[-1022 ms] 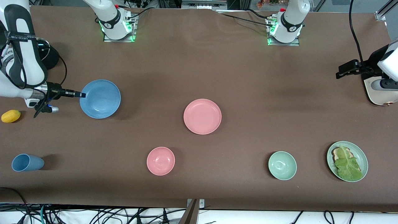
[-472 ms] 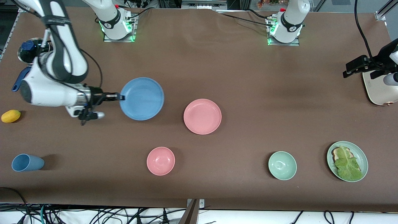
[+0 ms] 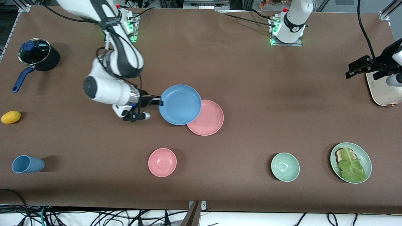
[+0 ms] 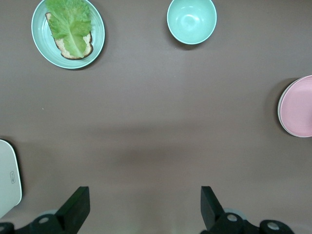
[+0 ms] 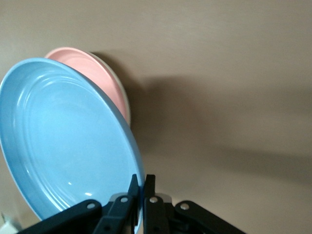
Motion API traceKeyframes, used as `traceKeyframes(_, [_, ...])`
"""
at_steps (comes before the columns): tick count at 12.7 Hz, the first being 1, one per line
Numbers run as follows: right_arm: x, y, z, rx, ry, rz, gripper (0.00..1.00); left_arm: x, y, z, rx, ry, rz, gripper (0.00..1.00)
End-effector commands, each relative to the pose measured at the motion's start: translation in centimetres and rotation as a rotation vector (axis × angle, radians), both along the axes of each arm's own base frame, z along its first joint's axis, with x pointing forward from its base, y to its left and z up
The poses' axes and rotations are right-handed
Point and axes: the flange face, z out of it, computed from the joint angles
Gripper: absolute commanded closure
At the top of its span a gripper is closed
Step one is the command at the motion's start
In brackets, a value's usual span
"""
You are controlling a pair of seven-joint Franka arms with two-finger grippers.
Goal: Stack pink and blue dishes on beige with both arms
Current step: 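Carry the blue plate with the right gripper onto the pink plate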
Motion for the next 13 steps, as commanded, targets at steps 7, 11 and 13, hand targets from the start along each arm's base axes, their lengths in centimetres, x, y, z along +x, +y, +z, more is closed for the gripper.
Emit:
traceKeyframes(7, [-0.4, 9.5, -6.8, -0.040, -0.105, -0.044, 1.00, 1.3, -0.3, 0.2, 0.012, -0.016, -0.003, 0.00])
traceKeyframes(11, [-0.2, 9.5, -6.8, -0.053, -0.117, -0.024, 1.00, 1.3, -0.3, 0.1, 0.011, -0.015, -0.003, 0.00])
traceKeyframes(13, [-0.1, 9.4, -6.9, -0.064, -0.122, -0.013, 1.00, 1.5, -0.4, 0.2, 0.012, -0.018, -0.002, 0.00])
